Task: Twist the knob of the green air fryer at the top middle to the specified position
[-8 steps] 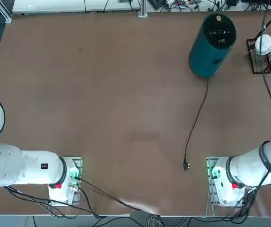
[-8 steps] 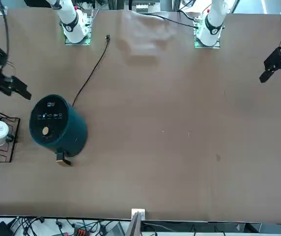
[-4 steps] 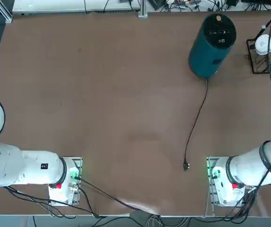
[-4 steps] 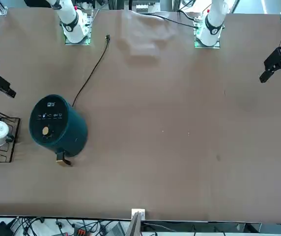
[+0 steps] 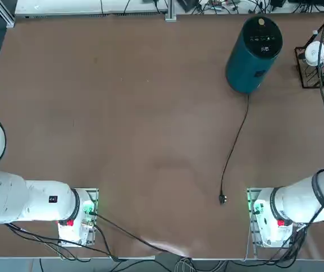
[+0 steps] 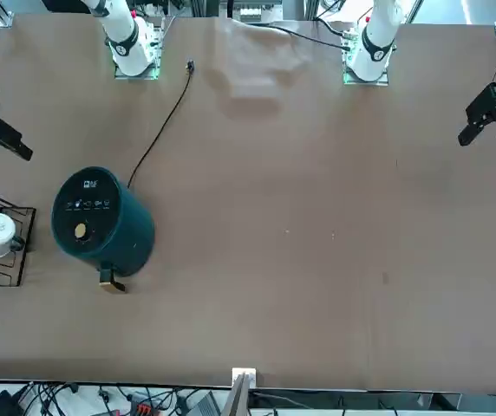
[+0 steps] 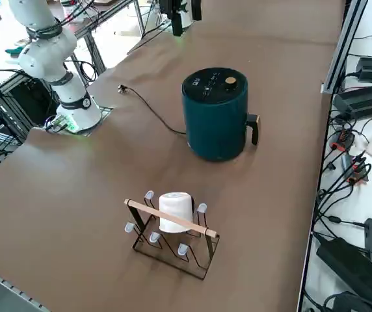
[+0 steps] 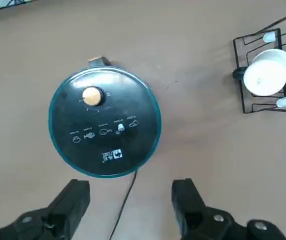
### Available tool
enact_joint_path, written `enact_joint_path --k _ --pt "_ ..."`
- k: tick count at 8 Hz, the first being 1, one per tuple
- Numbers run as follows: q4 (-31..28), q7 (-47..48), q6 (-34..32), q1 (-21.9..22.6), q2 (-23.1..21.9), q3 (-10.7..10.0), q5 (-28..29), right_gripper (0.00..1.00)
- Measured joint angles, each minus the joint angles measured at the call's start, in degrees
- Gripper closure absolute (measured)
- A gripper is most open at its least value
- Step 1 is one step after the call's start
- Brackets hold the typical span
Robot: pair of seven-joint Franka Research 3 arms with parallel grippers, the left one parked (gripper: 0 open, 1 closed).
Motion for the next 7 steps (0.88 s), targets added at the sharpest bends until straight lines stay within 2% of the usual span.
enact_joint_path --k 2,7 --pt "-2.14 0.00 1.33 -0.17 -1.37 -0.13 0.01 0.00" --pt "-2.14 -0.04 1.49 -0.04 -1.36 -0.03 0.06 0.00"
